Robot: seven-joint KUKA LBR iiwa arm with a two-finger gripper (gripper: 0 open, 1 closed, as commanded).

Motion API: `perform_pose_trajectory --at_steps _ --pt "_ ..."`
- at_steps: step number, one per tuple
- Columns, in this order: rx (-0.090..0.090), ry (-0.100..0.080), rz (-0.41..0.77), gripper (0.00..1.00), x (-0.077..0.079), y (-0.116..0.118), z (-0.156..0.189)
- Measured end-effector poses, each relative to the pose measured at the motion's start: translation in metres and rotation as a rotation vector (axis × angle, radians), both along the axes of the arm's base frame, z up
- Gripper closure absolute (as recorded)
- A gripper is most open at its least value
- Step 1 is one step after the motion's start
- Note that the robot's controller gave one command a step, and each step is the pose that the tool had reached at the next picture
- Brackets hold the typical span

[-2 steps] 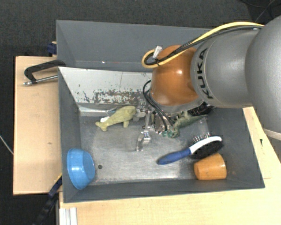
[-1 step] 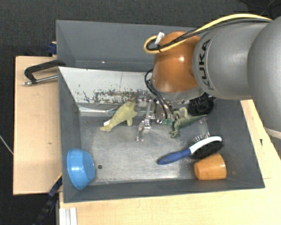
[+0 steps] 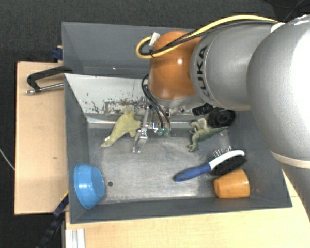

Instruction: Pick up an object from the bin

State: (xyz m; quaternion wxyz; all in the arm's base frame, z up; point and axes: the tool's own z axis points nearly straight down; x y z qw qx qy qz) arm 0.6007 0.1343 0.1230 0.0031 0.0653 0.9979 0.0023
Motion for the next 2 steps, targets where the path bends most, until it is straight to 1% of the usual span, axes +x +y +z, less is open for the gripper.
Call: perform_pose_trajectory --at_steps 1,2 --pt "-0.003 -0.005 0.028 0.0 -0.0014 0.0337 -0.0354" --pt "-0.002 -0.015 0.024 1.0 0.0016 0.0317 -0.0316"
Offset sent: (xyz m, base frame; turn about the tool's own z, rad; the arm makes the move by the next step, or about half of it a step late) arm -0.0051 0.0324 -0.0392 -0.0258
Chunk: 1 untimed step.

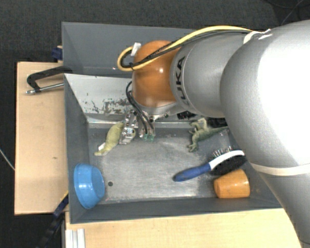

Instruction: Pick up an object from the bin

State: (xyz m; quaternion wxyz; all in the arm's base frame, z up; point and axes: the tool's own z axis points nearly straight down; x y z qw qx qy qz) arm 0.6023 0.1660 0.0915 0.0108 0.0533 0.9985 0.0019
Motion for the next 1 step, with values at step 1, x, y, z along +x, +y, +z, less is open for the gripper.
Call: perform_pose_trajectory --at_steps 1 --pt "0.003 0.008 -0.029 1.0 -0.0131 0.0011 0.1292"
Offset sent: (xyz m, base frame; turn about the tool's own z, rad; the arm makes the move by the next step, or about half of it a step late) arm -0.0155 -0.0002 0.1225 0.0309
